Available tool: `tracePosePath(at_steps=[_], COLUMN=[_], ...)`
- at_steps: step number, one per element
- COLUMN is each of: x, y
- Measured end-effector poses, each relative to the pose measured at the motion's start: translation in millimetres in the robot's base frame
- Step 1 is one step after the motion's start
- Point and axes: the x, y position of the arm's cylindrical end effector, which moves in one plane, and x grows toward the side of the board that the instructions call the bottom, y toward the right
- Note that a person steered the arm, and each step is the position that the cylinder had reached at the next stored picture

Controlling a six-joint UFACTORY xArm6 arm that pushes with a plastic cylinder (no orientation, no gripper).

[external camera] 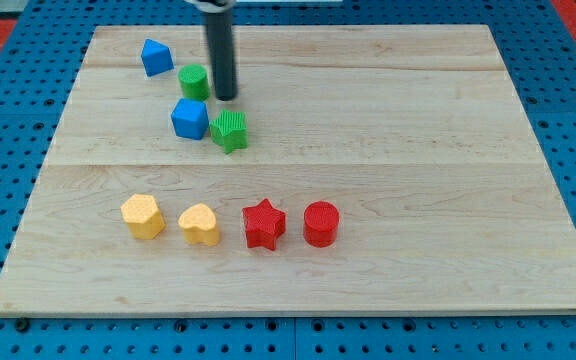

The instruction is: Push green star along with blue cube towards center left

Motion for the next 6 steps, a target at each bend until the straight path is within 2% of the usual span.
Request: tracePosePath(at_steps=[1,2,3,4,5,6], x=[-29.4,-31.7,-17.0,24.9,81.8,81.6], y=[-26.0,-32.5,37.0,143.8,84.8,20.3])
